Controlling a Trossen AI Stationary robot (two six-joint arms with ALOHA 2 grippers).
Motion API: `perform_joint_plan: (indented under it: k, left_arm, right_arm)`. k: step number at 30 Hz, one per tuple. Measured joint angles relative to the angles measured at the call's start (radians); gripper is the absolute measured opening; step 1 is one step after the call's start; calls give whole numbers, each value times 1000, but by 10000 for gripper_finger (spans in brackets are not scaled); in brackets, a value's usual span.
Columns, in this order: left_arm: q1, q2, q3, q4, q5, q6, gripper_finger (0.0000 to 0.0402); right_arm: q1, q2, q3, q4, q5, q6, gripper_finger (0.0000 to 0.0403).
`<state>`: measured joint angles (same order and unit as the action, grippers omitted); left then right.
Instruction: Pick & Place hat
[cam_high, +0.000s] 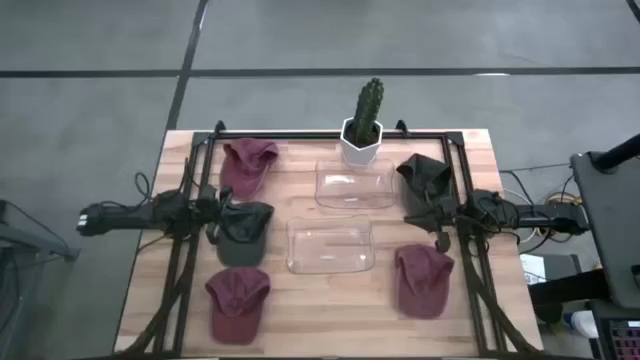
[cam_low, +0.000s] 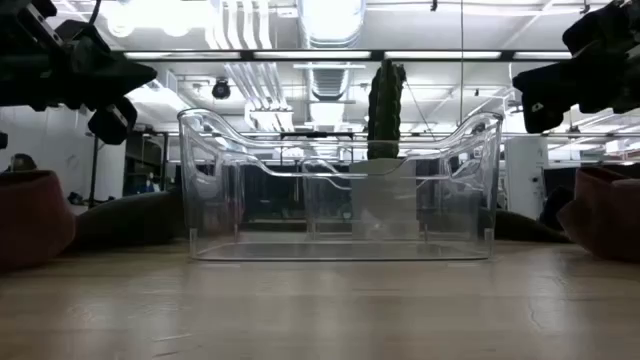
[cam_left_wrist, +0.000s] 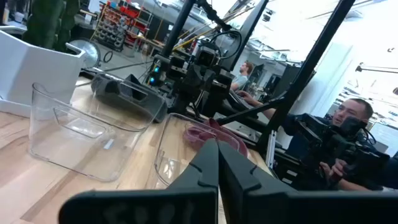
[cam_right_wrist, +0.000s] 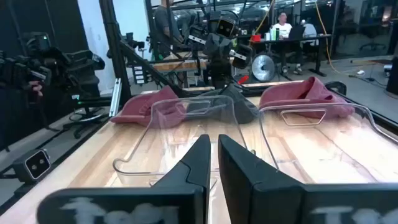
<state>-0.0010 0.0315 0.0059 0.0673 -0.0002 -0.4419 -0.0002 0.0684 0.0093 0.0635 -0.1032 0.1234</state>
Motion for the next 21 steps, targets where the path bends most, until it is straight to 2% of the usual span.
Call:
perform_joint_plan:
  k: [7,14,21]
  left_arm:
    - [0,0,0,0,-1,-2,0]
    - [0,0,0,0,-1,-3,0]
    - [0,0,0,-1,-1,-3,0]
  right_arm:
    - [0,0,0,2,0,4,29]
    - [0,0,0,17,0,76,29]
    - [0,0,24,194,-2,109,28]
